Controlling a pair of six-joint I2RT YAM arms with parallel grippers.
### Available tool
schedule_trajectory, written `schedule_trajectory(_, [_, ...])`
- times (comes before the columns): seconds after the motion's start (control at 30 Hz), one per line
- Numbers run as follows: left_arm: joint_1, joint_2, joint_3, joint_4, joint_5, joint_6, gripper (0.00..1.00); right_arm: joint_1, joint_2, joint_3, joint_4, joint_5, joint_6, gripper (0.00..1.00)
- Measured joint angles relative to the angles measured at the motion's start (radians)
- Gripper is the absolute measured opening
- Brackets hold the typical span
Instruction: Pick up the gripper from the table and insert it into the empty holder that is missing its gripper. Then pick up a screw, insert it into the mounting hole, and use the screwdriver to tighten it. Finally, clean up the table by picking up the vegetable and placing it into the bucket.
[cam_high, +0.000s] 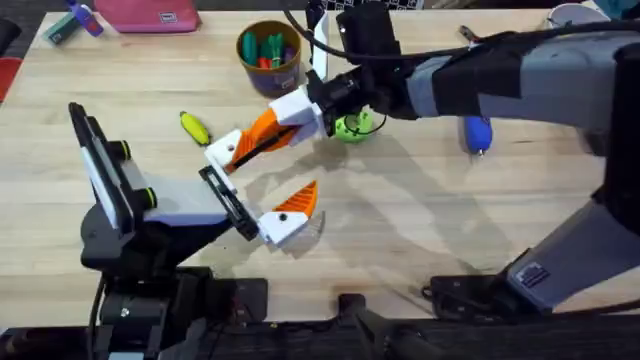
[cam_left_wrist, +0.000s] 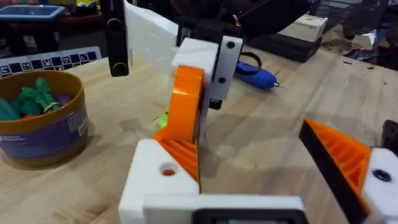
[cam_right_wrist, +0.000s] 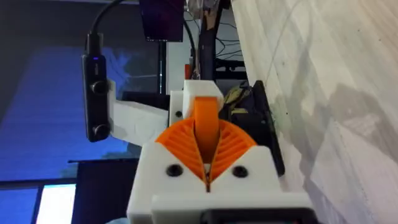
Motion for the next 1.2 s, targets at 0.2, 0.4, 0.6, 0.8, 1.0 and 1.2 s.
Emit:
schedule_trajectory(0.2, [0.000, 0.000, 0.000, 0.000, 0.000, 0.000, 0.986, 0.000, 0.000, 0.000, 0.000, 0.001, 0.000, 0.009])
schedule_trajectory(0.4, [0.000, 0.000, 0.000, 0.000, 0.000, 0.000, 0.985, 0.000, 0.000, 0.000, 0.000, 0.000, 0.000, 0.009])
schedule_trajectory(0.6, [0.000, 0.000, 0.000, 0.000, 0.000, 0.000, 0.986, 0.000, 0.000, 0.000, 0.000, -0.001, 0.000, 0.009])
schedule_trajectory(0.8, [0.000, 0.000, 0.000, 0.000, 0.000, 0.000, 0.986, 0.000, 0.000, 0.000, 0.001, -0.001, 0.000, 0.009])
schedule_trajectory(1.0, [0.000, 0.000, 0.000, -0.001, 0.004, -0.001, 0.985, -0.001, 0.000, -0.026, 0.063, -0.003, 0.009, 0.009])
schedule_trajectory(1.2, [0.000, 0.000, 0.000, -0.001, 0.005, -0.004, 0.985, -0.002, 0.000, -0.038, 0.099, -0.004, 0.024, 0.009])
